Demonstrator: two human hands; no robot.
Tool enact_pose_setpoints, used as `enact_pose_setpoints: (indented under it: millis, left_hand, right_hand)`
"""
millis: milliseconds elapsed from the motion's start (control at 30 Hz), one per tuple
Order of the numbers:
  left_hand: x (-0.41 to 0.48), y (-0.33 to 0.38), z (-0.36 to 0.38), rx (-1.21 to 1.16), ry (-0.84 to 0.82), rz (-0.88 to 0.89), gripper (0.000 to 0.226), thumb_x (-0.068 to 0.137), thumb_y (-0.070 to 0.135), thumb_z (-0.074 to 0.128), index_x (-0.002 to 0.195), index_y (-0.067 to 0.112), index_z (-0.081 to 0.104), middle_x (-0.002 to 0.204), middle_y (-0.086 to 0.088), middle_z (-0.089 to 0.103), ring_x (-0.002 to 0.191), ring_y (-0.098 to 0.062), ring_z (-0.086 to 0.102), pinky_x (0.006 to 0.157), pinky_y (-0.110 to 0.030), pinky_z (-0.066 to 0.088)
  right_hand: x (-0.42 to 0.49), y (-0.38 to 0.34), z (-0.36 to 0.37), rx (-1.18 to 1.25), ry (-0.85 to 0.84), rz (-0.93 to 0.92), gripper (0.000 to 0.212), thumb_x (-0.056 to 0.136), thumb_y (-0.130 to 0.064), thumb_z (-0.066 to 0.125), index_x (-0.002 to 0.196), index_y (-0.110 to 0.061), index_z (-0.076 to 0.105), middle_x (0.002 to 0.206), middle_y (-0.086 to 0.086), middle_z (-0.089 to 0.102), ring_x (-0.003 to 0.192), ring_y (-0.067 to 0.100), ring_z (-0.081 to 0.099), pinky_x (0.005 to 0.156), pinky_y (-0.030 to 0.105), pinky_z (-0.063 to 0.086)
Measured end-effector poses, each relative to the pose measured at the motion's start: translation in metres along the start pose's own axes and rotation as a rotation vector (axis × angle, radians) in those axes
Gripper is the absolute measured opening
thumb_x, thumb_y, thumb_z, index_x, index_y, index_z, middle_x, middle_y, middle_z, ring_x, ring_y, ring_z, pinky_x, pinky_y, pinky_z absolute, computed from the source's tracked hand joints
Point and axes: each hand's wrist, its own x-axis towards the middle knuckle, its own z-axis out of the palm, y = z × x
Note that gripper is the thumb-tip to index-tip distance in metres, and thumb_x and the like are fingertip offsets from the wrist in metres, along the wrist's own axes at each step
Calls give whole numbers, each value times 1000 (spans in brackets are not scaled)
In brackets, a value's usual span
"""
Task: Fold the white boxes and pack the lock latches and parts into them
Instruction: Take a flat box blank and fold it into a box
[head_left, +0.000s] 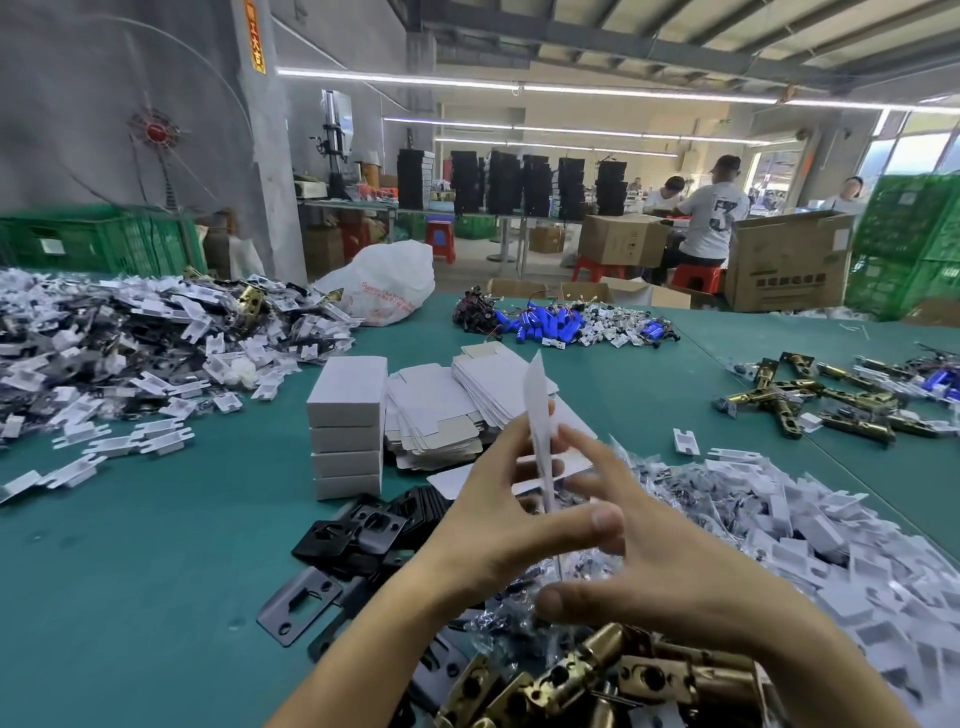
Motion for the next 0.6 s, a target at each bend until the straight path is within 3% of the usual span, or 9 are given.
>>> enact_pose_setpoints:
  millis: [67,100,167,267,333,400,467,533,600]
  left_hand:
    - [-1,3,1,133,57,57,98,53,65,83,139,62,36,136,23,52,125,10,49,94,-14,47]
    - [-1,5,2,195,94,92,108,53,66,83,146,54,32,139,23,48,127,11,46,96,-12,45]
    - [-2,9,4,344,194,165,118,53,71,81,153,45,24,140,23,41,132,4,42,107,-20,42]
    - [-2,12,1,613,345,239,120,56,77,73,155,39,18,137,18,38,129,-6,40,107,-35,41]
    - [-2,9,-1,862,372,256,120,57,80,66,156,36,14,136,12,37,123,-11,36,104,-39,39]
    - [-3,5,0,981,349,262,121,58,79,67,156,35,12,136,8,36,121,-14,33,105,-43,38]
    - [-2,1,1,1072,356,303,123,54,78,70,154,32,16,132,7,37,118,-16,33,105,-46,40]
    - [-1,-1,1,1108,369,328,124,51,79,71,153,31,20,129,6,39,117,-17,35,107,-44,40]
    - [0,-2,1,1053,365,334,122,53,82,68,153,31,21,129,5,40,118,-18,37,107,-35,38]
  right_hand:
    - [-4,0,-3,5,108,-34,119,50,-68,85,133,-77,1,139,-26,36,122,-7,48,99,31,45]
    - [-6,0,-4,38,146,-65,117,53,-56,88,135,-76,5,139,-26,38,120,-5,52,93,27,50]
    - [-7,1,-8,108,192,-134,105,69,-22,82,136,-71,20,130,-25,50,114,-2,59,83,21,55]
    - [-6,3,-11,298,302,-174,81,87,19,49,132,-48,50,112,-11,68,103,11,68,80,21,55]
    - [-3,0,-11,471,379,-155,61,90,16,49,125,-32,59,102,2,74,92,20,72,74,21,56]
    - [-2,-5,-9,595,377,-166,35,89,-12,65,120,-29,64,92,7,75,81,20,74,68,22,57]
    - [-2,-9,-6,593,308,-158,34,81,-33,70,115,-32,68,90,7,76,78,21,74,65,28,59]
    - [0,-8,-1,527,318,-135,24,84,-35,68,108,-34,71,92,8,76,79,24,74,67,37,62]
    - [3,-3,1,449,409,-95,14,95,-20,63,99,-30,72,87,8,76,75,26,73,67,48,62]
